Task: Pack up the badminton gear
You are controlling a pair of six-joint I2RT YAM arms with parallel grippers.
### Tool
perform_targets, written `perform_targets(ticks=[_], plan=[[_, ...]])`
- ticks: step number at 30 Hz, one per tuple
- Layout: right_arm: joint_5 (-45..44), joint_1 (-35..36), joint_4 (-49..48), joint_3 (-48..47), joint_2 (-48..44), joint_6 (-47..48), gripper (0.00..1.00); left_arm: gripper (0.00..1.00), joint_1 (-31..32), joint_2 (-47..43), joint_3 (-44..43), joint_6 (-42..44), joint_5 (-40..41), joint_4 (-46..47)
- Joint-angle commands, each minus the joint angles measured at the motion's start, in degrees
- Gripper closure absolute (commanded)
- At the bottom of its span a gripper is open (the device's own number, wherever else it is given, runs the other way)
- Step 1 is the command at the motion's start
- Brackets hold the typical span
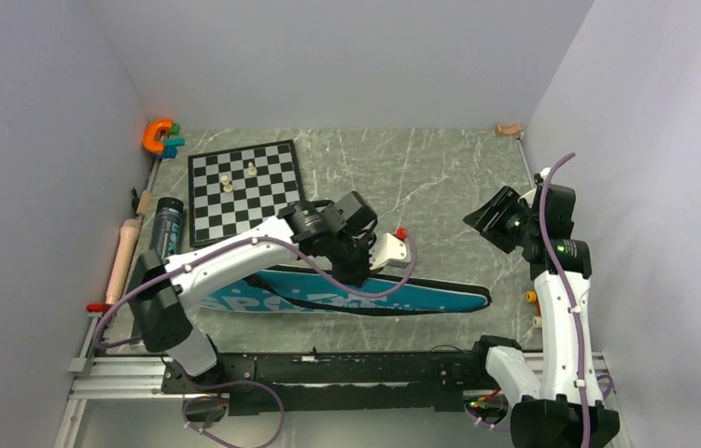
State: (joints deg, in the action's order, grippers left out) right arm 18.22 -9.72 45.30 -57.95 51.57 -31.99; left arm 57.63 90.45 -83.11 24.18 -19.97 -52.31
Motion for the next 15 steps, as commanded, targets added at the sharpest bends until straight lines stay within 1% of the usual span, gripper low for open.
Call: perform_targets(ticks=[1,3,5,6,8,10,13,15], plan=[[2.82,-0.13,-6.23,2.86,-0.95,-1.38,0.43,1.00,0.01,2.98,-4.40,-5.60,-8.54,6.33],[3.65,-0.06,-7.92,5.06,-1.40,-2.27,0.43,1.00,-0.68,3.71,-2.69,-7.92,-7.60,11.07],[3.95,-0.03,-9.13,6.68,-1.45,-2.59,0.43,1.00,-2.34,4.76,-1.36,-13.36,-6.43,17.27],[3.98,0.05,-9.43,7.16,-1.29,-2.59,0.43,1.00,-3.58,6.03,-1.89,-15.82,-6.40,18.78],[4.09,0.26,-10.01,7.85,-0.67,-2.78,0.43,1.00,-5.73,9.52,-4.41,-19.91,-6.82,18.81],[3.99,0.77,-11.09,8.31,-0.03,-3.09,0.43,1.00,-7.00,11.89,-5.85,-21.68,-6.19,18.93],[3.33,2.29,-12.67,8.93,1.61,-3.44,0.43,1.00,-8.02,12.20,-2.73,-23.55,-4.13,24.62],[2.54,3.79,-13.65,9.00,2.81,-3.83,0.44,1.00,-8.06,12.56,-1.23,-23.50,-3.11,26.47]])
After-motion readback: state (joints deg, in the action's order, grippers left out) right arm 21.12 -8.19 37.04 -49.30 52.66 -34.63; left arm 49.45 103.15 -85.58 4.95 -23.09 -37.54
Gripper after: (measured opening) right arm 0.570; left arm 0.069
